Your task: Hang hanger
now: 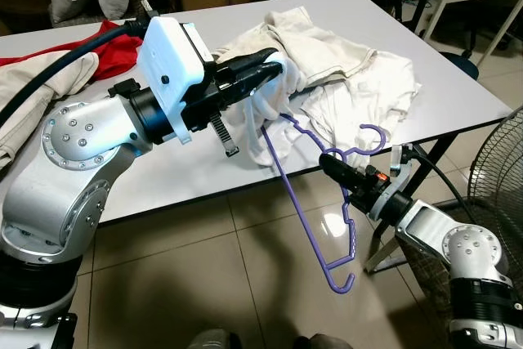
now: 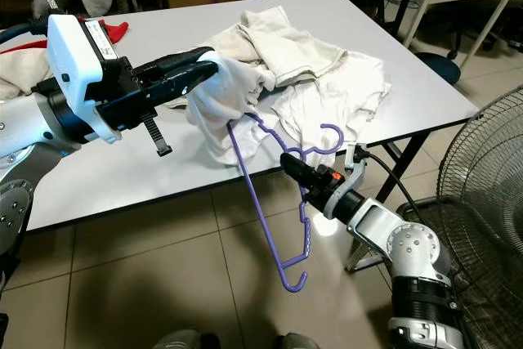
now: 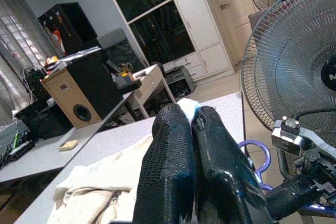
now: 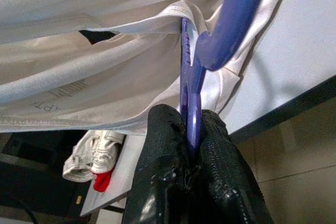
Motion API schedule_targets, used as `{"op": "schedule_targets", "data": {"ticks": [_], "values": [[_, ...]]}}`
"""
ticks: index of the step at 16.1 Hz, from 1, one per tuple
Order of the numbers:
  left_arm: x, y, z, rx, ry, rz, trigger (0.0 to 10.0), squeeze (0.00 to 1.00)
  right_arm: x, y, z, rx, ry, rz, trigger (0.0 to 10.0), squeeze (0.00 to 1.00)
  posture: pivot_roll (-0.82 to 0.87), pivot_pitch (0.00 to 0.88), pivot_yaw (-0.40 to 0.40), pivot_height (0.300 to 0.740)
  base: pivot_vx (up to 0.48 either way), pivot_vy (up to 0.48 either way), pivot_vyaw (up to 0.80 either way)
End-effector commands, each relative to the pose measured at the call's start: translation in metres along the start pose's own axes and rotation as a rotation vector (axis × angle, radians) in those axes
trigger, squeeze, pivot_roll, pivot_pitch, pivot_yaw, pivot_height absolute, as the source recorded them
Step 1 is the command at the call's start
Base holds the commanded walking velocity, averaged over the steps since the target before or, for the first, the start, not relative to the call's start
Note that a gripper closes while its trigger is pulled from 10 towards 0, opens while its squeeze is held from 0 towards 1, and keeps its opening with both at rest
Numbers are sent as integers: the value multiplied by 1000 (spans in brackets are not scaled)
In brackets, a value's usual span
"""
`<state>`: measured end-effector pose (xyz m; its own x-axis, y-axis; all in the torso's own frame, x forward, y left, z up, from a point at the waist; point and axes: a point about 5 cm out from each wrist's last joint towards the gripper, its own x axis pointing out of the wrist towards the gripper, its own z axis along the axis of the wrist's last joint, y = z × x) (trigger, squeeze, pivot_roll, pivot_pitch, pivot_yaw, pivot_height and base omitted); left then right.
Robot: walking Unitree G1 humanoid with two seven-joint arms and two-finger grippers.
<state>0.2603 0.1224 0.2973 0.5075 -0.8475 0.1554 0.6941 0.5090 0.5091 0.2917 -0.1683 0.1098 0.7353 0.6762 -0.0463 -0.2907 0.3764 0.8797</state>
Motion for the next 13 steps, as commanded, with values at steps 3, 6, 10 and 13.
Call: {"op": "schedule_targets", "data": {"ticks": [3, 6, 10, 13], "values": [[6, -2, 0, 4, 17, -38, 0, 0, 17, 2, -6, -6, 55, 28, 10000, 0, -111, 49, 53, 740, 0, 0, 0], [13, -2, -1, 2, 17, -46, 0, 0, 27, 1, -11, 11, 71, 23, 10000, 0, -114, 50, 58, 740, 0, 0, 0], [16, -4, 0, -10, 11, -63, 0, 0, 32, -8, -3, 99, -28, -13, 10000, 0, -118, 49, 63, 740, 0, 0, 0], [14, 0, -3, 4, 41, -36, 0, 0, 22, -22, 9, 206, -154, -94, 10000, 0, -116, 50, 60, 740, 0, 0, 0]]}}
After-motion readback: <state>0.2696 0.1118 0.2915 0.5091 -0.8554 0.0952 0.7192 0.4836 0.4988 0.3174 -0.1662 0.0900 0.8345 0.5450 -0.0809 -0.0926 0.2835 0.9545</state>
